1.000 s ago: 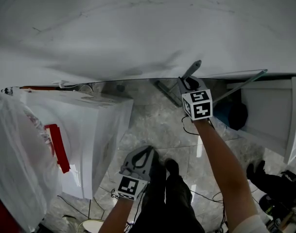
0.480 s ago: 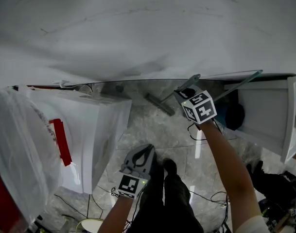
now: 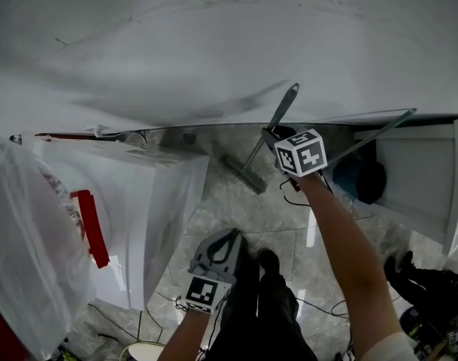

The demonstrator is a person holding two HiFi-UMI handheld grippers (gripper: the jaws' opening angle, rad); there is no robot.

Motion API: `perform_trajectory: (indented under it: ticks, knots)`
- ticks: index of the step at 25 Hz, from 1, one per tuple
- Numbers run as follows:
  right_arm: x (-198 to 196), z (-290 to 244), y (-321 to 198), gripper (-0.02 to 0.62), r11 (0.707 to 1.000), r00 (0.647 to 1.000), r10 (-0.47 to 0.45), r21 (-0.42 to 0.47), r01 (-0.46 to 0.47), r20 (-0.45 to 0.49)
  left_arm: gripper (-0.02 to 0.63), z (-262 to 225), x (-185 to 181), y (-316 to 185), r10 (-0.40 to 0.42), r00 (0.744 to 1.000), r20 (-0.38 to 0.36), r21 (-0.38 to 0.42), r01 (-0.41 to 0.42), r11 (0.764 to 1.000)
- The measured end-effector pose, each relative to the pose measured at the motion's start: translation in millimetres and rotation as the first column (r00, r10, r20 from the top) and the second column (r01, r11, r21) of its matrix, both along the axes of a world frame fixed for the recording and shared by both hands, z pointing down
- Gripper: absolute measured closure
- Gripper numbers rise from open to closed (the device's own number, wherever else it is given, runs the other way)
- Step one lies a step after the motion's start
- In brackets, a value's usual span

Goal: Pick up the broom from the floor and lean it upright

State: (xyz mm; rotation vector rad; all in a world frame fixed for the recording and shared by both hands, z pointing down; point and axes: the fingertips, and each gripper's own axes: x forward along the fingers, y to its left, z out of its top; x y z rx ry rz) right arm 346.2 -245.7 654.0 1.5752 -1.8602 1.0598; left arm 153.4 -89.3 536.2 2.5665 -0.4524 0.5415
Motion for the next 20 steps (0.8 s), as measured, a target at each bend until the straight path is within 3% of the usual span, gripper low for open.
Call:
perform_trajectory:
  ticks: [6,8,14,20]
  knots:
    - [6,0,-17,0.505,0.994,0.997,0.044,0.101,-0.037,-0.069,0.591,2,-1,-1,0.004,1.000,0.011,-0.025,-0.004,1.000]
    - [9,-3,-20,0.455,0.991,0.995,0.050,0.124,-0.039,-0.089,0.591,4,-3,-4,0.002,1.000,0.015,-0.027,-0.001,1.000]
    - [13,-11,-17,0.401,0.989,0.994,0.047,0.143,-0.032,-0.103,0.591,7,-6,-10,-0.010,1.000,0.010,-0.012,0.010,1.000]
    - [15,-36,-7,0.393,0.988,0.994,0.039,0.152,-0.024,-0.101,0.591,-9,1,-13,0.001,1.000,0.014,0.003,-0.001,1.000]
